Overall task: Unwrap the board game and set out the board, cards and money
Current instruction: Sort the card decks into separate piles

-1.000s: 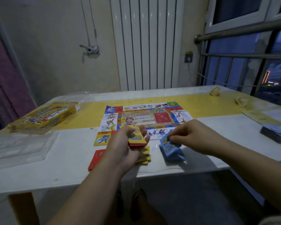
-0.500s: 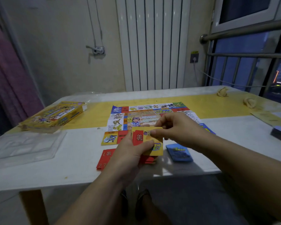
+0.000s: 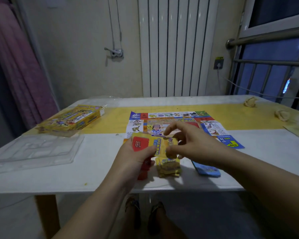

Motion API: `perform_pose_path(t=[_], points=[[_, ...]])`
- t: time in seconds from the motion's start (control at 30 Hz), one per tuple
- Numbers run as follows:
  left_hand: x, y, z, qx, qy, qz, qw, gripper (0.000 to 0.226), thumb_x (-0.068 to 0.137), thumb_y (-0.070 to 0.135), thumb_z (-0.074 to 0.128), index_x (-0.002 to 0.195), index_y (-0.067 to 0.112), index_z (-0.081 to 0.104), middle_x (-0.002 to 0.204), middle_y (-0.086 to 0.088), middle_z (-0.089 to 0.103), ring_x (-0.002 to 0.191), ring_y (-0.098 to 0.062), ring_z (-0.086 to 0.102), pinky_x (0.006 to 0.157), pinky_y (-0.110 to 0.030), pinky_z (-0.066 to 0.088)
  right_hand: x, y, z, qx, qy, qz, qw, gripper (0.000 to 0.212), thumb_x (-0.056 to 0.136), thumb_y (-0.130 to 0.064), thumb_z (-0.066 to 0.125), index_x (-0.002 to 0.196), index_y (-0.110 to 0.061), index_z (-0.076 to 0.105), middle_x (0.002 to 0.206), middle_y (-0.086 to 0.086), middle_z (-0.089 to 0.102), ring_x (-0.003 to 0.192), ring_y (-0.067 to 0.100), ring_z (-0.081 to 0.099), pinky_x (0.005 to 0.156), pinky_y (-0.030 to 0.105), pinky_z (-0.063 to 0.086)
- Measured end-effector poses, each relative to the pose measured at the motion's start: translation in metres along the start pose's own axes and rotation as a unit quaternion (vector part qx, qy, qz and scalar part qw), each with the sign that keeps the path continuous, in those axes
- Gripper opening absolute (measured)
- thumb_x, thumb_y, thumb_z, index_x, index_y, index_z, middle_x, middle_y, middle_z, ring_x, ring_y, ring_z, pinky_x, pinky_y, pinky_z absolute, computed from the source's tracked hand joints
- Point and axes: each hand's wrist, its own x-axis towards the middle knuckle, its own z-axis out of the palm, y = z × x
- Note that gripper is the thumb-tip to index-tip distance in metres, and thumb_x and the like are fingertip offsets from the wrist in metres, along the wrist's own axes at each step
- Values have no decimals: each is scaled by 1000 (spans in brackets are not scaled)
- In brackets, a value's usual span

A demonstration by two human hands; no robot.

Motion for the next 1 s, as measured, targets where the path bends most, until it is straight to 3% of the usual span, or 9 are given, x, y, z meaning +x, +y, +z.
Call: perform_pose_path(t=[0.17, 0.3, 0.43, 0.53, 0.6, 0.7, 0.77, 0.9, 1.0], points=[[4, 18, 6, 42, -24, 34, 998, 16, 81, 0, 67, 88, 12, 60, 64, -1, 63, 48, -10, 54, 43, -20, 44, 4, -7, -16, 14, -47, -27, 998, 11, 87, -11, 65, 85, -20, 72, 77, 1, 73, 67, 3, 65, 66, 17, 51], [11, 23, 2, -161, 45, -41, 985, 11, 90, 2, 54, 91, 12, 56, 76, -12, 65, 61, -19, 59, 58, -30, 48, 6, 9, -15, 10, 0, 8, 1000, 14, 87, -15, 65, 90, -25, 74, 85, -4, 75, 78, 0, 67, 81, 22, 52], [9, 21, -10, -344, 39, -122, 930, 20, 93, -3, 34, 104, 4, 49, 96, -25, 63, 83, -30, 61, 72, -40, 51, 1, 27, 4, -109, -14, 23, 994, 19, 90, -17, 63, 105, -17, 72, 85, -9, 70, 62, -12, 58, 61, 6, 46], [5, 12, -9, -289, -1, -110, 951, 29, 93, -8, 32, 116, -5, 50, 98, -26, 68, 89, -32, 66, 65, -39, 59, -1, 35, 12, -248, -25, 24, 968, 20, 90, -28, 62, 107, -28, 72, 84, -10, 65, 67, 0, 54, 58, 12, 40], [2, 9, -6, -244, -24, -82, 966, 30, 93, -10, 34, 115, -5, 53, 104, -23, 69, 90, -28, 70, 70, -35, 60, -1, 34, 9, -256, 10, 3, 967, 19, 91, -32, 60, 107, -30, 71, 80, -10, 58, 71, 4, 51, 63, 19, 40], [-6, 8, 4, -167, -74, -58, 982, 28, 93, -8, 42, 116, 0, 55, 102, -16, 72, 89, -22, 71, 68, -30, 60, 1, 23, 2, -75, 82, -36, 993, 20, 88, -38, 62, 105, -29, 66, 81, -10, 59, 66, -1, 49, 61, 18, 36], [-11, 7, 14, -122, -99, -53, 986, 28, 89, -6, 51, 115, 3, 56, 99, -17, 72, 79, -20, 71, 59, -26, 57, 1, 15, 1, 7, 67, -22, 997, 24, 80, -44, 68, 97, -29, 64, 83, -9, 64, 65, -3, 54, 62, 17, 39], [-16, 4, 28, -61, -91, -30, 993, 26, 84, -6, 60, 104, 10, 60, 84, -11, 72, 72, -19, 70, 59, -28, 56, 0, 12, -2, 58, 33, 15, 998, 22, 75, -30, 76, 68, -17, 60, 59, -6, 63, 48, -2, 53, 49, 13, 41], [-16, 0, 31, -36, -74, -20, 996, 24, 83, -3, 64, 100, 13, 60, 90, -11, 71, 75, -20, 68, 63, -31, 56, -1, 15, -8, 66, 18, 34, 997, 22, 77, -26, 75, 64, -16, 62, 56, -5, 62, 49, 2, 50, 52, 17, 41]])
